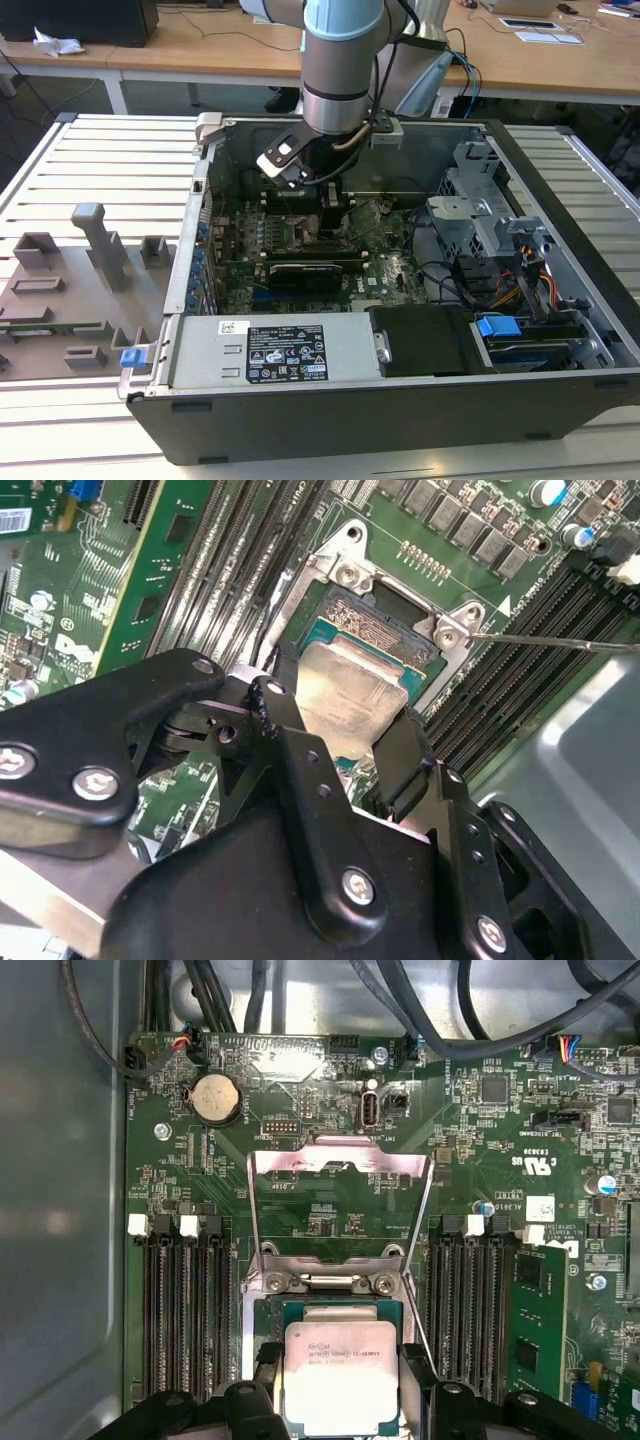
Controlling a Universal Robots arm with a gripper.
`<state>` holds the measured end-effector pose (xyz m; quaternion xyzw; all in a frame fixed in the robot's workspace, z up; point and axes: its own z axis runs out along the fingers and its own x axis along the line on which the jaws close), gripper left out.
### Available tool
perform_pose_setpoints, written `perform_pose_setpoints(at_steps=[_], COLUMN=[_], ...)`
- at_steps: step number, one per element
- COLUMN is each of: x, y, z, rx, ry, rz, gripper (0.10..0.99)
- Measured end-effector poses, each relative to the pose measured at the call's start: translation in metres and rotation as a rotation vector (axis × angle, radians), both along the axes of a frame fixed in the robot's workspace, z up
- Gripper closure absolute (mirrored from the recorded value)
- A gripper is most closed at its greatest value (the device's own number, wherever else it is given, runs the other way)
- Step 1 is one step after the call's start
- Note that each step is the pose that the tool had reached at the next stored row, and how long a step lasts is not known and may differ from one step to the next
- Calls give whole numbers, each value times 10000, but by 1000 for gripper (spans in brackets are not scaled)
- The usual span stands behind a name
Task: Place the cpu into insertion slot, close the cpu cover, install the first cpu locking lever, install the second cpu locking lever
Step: 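Place the cpu into insertion slot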
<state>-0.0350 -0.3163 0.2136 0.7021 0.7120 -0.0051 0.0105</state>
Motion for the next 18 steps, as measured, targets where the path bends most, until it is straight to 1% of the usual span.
perform_pose_setpoints(at_steps=[2, 11, 18], x=[-25, -26, -36], y=[3, 11, 16], z=[-28, -116, -144], rx=[0, 0, -1], ry=[0, 0, 0], rz=[1, 1, 2], gripper=[545, 545, 545])
